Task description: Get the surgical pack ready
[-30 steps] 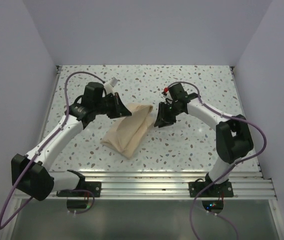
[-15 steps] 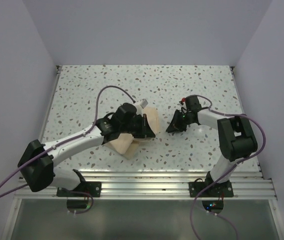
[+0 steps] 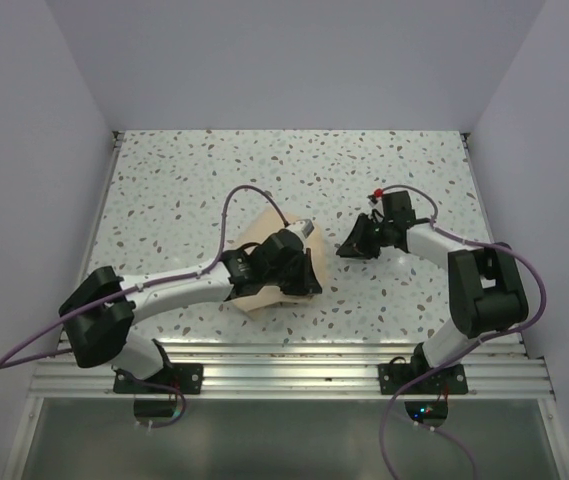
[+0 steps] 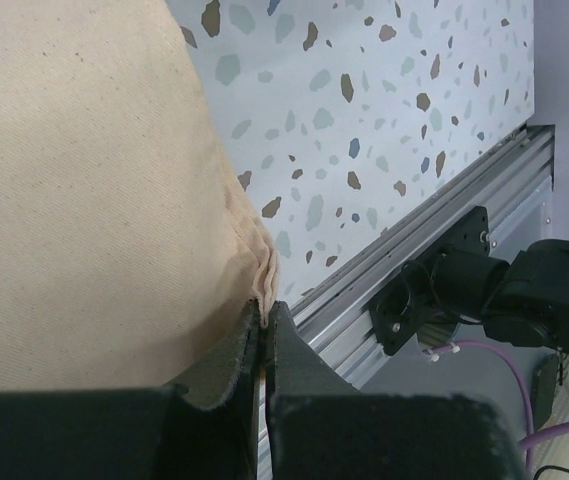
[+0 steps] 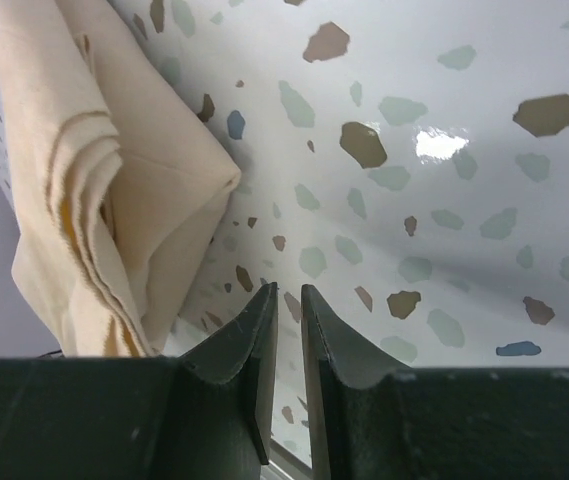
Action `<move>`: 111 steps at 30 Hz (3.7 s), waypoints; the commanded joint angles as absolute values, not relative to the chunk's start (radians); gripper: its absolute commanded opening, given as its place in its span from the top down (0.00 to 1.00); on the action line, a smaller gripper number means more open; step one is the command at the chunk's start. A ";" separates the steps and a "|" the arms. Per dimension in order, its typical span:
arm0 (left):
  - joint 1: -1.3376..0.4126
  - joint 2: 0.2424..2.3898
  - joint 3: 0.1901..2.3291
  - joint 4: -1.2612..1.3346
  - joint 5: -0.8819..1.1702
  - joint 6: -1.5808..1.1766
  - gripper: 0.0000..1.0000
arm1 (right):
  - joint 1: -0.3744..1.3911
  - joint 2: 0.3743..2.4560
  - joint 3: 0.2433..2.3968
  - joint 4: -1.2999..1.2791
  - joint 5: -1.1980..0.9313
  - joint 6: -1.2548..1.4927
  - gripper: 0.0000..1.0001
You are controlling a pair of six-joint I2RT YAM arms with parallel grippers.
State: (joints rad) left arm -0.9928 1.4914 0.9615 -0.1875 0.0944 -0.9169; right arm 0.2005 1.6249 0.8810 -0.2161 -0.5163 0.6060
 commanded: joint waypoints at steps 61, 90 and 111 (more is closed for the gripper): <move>-0.494 1.345 0.900 -0.331 -0.124 -0.607 1.00 | 0.387 1.404 1.111 -0.311 -0.397 0.449 0.76; -0.451 1.062 0.684 -0.376 -0.049 -0.664 1.00 | 0.413 1.764 1.127 -0.075 -0.597 0.560 0.80; -0.451 0.830 0.475 -0.443 -0.005 -0.804 1.00 | 0.597 1.698 0.974 -0.120 -0.658 0.522 0.79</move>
